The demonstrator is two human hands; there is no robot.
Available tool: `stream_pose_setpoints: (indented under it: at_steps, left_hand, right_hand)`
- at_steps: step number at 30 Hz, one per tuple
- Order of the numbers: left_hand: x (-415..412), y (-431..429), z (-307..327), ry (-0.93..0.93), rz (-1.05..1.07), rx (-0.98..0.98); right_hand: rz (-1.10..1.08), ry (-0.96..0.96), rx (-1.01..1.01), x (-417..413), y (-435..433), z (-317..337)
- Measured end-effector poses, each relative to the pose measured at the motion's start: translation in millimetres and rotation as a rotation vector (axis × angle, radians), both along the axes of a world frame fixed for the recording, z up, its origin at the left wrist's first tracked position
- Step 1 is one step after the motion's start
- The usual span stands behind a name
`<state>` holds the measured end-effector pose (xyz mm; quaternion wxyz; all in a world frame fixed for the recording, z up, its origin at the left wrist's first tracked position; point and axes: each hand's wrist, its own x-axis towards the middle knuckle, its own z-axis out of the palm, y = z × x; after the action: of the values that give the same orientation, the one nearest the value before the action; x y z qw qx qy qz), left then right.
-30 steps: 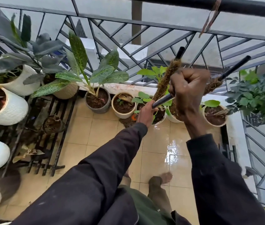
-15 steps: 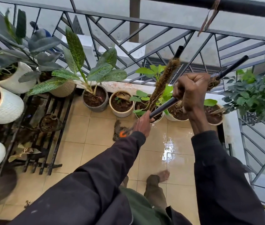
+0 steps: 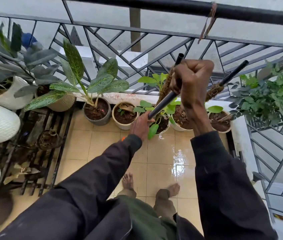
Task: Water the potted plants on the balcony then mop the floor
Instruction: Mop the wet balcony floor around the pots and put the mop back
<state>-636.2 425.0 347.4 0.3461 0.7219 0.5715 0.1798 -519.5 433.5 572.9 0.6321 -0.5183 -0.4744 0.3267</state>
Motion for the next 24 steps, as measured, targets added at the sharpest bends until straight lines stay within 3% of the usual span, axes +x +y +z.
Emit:
stream_pose_setpoints:
  at_steps: [7,12,24]
  left_hand:
    - [19.6,59.9,11.3,-0.115,-0.142,-0.171]
    - [20.4,63.8,-22.7,-0.067,-0.137,-0.29]
    - [5.0,1.0,-30.9,0.001,-0.036,-0.247]
  right_hand:
    - [-0.125,-0.144,0.105,3.1,34.2,-6.1]
    - [-0.103,-0.219,-0.04,-4.8,30.4,-51.4]
    - [0.037,-0.07,-0.173,5.1,24.6,-43.9]
